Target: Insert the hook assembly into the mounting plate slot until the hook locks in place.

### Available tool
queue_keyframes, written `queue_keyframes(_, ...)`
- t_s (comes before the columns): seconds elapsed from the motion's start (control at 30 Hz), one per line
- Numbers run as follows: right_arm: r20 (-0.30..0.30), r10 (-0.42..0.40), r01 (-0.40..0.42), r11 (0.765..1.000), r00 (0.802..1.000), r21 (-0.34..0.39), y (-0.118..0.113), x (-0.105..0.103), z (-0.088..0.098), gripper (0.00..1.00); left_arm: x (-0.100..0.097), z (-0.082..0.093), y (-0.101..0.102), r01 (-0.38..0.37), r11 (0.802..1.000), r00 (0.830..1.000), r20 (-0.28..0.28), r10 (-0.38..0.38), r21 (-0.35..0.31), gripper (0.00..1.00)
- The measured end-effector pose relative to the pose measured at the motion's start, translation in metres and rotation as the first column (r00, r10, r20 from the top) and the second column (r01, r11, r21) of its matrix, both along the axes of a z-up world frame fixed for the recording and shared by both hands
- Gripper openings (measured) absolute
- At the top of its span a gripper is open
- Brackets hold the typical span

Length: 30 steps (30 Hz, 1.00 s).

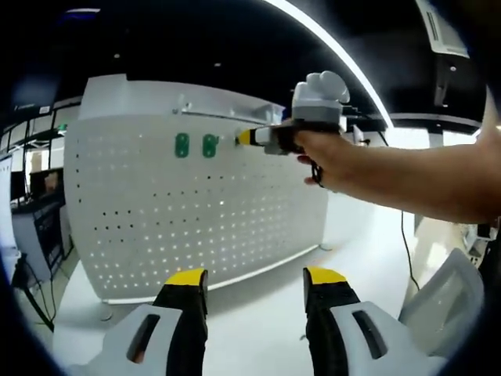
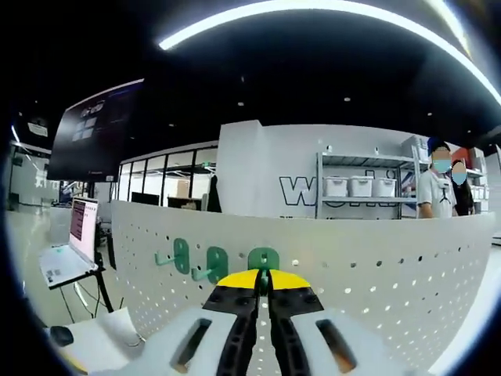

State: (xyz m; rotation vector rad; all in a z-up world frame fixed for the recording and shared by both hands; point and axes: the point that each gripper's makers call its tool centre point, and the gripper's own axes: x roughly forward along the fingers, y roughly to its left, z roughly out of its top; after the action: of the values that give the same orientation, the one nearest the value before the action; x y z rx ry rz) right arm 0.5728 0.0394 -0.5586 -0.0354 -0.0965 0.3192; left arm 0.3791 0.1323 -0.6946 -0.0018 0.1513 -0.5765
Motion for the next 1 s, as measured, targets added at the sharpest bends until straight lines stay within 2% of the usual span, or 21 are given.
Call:
queue_keyframes(0.23,-0.015,-0.018,0.018,1.000,1.000,0.007,0.000,0.007,-0.005,0.02,0.002,-0.002,0.002,0.000,1.000,1.000,-0.006,0.000,-0.006,0.49)
queue_keyframes(0.63,-0.005,-0.036,0.036,0.999,0.999,0.005,0.001,0.011,-0.005,0.02,0.003,0.000,0.009,0.000,1.000,1.000,-0.009,0.000,-0.020,0.47)
queue_keyframes(1.0,0.013,-0.068,0.069,0.992,0.998,-0.102,0.003,0.014,-0.007,0.02,0.002,-0.002,0.013,0.000,1.000,1.000,-0.011,-0.001,-0.024,0.46)
